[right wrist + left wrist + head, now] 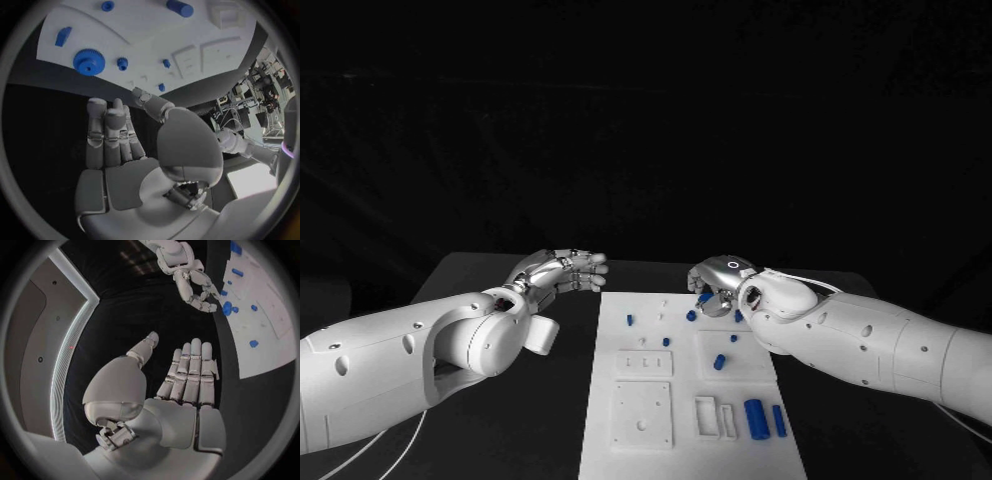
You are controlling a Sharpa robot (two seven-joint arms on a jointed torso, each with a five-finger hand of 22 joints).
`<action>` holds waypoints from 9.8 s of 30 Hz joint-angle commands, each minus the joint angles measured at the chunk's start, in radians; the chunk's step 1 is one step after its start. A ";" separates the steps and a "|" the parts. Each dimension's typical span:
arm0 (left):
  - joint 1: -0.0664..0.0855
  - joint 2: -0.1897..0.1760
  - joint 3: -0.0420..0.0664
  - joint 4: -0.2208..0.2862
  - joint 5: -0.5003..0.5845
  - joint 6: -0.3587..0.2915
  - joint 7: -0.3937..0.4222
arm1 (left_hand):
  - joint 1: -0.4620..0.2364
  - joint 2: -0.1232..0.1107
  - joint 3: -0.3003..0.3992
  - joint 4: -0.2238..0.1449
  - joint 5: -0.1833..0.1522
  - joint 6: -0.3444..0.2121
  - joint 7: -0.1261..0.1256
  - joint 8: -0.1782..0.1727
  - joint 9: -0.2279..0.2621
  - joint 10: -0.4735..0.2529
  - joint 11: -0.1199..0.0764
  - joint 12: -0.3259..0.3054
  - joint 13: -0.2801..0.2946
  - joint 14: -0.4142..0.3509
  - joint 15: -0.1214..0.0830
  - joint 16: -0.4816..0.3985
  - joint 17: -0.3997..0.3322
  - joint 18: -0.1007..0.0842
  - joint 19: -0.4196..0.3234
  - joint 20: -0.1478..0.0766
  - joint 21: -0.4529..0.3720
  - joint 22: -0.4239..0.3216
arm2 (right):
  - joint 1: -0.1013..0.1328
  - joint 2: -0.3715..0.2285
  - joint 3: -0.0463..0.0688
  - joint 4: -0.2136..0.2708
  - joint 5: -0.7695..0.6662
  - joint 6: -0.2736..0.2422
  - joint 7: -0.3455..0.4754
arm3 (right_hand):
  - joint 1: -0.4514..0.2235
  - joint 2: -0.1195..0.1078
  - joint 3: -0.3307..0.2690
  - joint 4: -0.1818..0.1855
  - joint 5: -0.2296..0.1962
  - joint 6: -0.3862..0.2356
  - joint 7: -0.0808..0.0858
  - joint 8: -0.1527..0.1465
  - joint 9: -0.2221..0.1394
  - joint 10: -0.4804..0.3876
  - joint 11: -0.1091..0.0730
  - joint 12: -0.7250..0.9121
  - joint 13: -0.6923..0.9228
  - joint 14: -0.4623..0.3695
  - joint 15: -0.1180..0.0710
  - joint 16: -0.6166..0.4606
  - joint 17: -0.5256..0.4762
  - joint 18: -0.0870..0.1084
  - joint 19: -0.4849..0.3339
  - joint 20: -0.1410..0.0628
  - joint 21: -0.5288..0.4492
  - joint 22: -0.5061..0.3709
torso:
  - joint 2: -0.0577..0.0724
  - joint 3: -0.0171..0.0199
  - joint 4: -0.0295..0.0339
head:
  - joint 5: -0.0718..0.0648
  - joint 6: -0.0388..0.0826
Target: Assemble the parts on the task board
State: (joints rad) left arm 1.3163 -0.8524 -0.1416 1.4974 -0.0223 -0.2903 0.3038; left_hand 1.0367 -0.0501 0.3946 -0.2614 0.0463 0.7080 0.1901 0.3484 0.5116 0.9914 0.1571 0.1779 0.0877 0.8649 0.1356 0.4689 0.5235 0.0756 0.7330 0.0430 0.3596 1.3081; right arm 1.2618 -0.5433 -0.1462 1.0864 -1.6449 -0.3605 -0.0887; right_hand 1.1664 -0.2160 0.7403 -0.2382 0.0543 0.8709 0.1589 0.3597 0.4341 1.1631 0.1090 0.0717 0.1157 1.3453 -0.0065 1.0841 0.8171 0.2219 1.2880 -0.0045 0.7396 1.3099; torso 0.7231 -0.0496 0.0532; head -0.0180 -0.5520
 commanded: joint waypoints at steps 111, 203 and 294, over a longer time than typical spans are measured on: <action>0.003 0.013 0.002 0.017 -0.007 0.017 -0.002 | -0.024 -0.002 0.006 -0.012 0.004 0.005 0.006 -0.014 -0.006 0.002 0.007 -0.016 -0.010 0.004 0.003 -0.009 -0.003 0.001 0.000 -0.004 -0.007 0.007 | -0.029 0.130 0.003 -0.082 -0.190 -0.173 -0.179 | 0.000 0.027 0.092 0.033 -0.005 0.153 -0.055 0.063 0.050 0.162 -0.066 0.065 0.039 -0.031 -0.064 0.086 -0.072 0.040 0.014 -0.039 0.085 0.019 | 0.081 -0.0306 0.0026 | 0.020 0.049; 0.031 0.031 0.002 0.013 -0.021 0.018 -0.004 | -0.030 -0.007 0.008 -0.016 0.004 0.006 0.002 -0.019 -0.007 0.003 0.003 -0.022 -0.014 0.003 0.004 -0.013 -0.003 0.001 -0.002 -0.004 -0.008 0.009 | -0.012 0.189 0.001 -0.139 -0.159 -0.115 -0.183 | 0.012 -0.065 0.095 0.044 -0.006 0.042 -0.004 -0.024 0.028 0.027 -0.010 -0.009 0.015 -0.037 -0.009 0.089 -0.105 0.040 -0.009 -0.026 0.083 0.011 | 0.113 -0.0540 0.0154 | 0.023 0.056; 0.029 0.020 0.001 -0.017 -0.023 0.030 0.004 | -0.031 -0.009 0.013 -0.020 0.004 0.018 0.002 -0.021 -0.006 0.031 -0.004 -0.016 -0.011 0.003 0.004 -0.016 -0.003 0.001 -0.004 -0.003 -0.009 0.011 | -0.022 -0.039 0.069 -0.141 0.210 0.061 0.092 | -0.084 0.011 -0.077 0.049 0.067 0.001 -0.020 -0.077 0.000 -0.014 -0.084 1.077 1.032 -0.060 -0.078 0.246 0.095 0.040 -0.019 -0.069 0.278 0.018 | 0.119 -0.0230 -0.0051 | 0.015 0.070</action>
State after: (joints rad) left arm 1.3444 -0.8330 -0.1410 1.4773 -0.0399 -0.2738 0.2963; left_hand 1.0131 -0.0579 0.4042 -0.2766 0.0463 0.7181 0.1907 0.3322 0.5059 1.0237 0.1534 0.1657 0.0773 0.8649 0.1356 0.4574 0.5215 0.0602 0.7328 0.0430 0.3561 1.3074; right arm 1.2470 -0.5825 -0.0735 0.9494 -1.3969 -0.3467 0.0106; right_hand 1.0744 -0.2025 0.6582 -0.1891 0.1278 0.8626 0.1364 0.2777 0.4353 1.1523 0.0233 1.1423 1.1483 1.2789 -0.0837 1.3360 0.9116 0.1920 1.2748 -0.0693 1.0142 1.3099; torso 0.8423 -0.0730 0.0484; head -0.0025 -0.4797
